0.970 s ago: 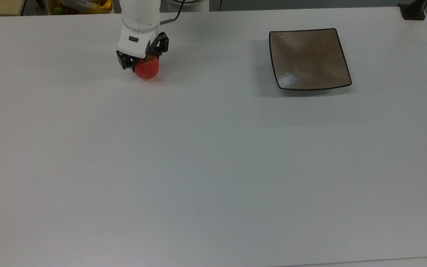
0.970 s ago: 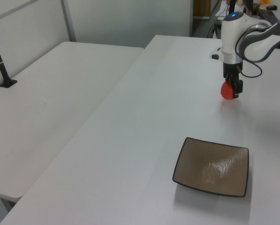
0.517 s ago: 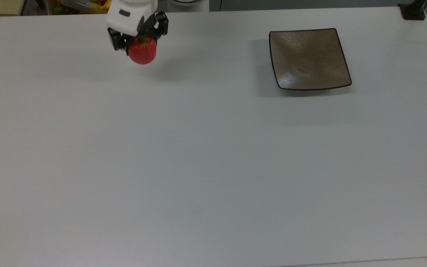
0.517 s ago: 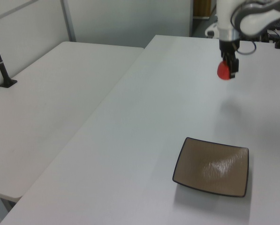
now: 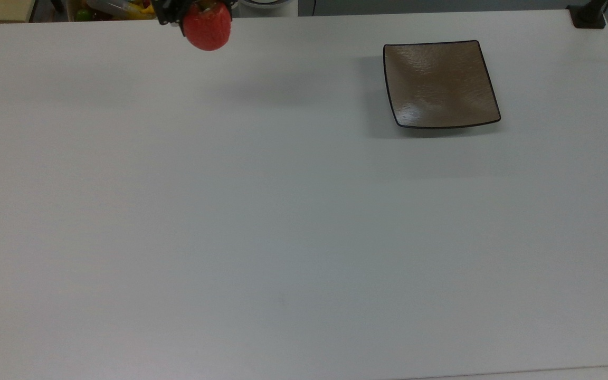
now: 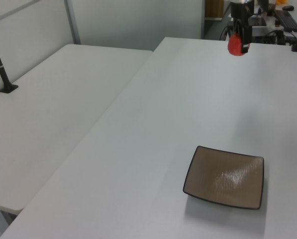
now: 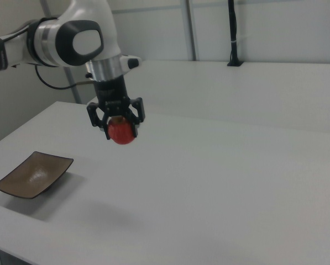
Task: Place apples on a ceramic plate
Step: 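Lift the apple and carry it over the brown square plate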
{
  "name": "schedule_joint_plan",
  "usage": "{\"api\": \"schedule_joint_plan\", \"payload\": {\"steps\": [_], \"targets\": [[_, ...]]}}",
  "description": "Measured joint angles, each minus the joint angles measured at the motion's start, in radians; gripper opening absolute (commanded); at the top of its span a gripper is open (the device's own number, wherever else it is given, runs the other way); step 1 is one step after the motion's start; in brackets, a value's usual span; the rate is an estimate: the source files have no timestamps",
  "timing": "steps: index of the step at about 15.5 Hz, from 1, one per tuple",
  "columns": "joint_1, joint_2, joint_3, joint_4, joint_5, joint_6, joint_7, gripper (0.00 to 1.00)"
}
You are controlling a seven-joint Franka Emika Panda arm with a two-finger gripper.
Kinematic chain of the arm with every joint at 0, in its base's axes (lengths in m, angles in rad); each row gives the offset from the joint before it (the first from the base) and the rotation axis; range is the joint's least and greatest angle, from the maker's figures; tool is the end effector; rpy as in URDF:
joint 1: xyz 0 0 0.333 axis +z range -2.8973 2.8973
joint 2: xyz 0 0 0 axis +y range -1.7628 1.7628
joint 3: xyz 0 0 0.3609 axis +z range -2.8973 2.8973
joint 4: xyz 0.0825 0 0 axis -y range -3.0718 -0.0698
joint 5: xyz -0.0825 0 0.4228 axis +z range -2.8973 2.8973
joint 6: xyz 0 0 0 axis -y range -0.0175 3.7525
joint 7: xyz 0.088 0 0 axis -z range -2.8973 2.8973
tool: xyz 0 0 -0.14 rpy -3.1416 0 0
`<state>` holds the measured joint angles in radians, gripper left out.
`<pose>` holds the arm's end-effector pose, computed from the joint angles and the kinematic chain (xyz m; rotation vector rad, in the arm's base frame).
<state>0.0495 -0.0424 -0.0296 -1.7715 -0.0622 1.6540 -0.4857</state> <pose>0.5750 0.0029 0.5659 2.9957 0.7860 -0.1349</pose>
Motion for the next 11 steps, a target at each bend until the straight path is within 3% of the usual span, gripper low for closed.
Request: {"api": "schedule_joint_plan", "payload": {"steps": [4,11], "targets": [[0.009,0.000,0.095,0.006,0.012,0.000,0.100,0.16],[0.037,0.006,0.315,0.005,0.060,0.000,0.320,0.16]]}}
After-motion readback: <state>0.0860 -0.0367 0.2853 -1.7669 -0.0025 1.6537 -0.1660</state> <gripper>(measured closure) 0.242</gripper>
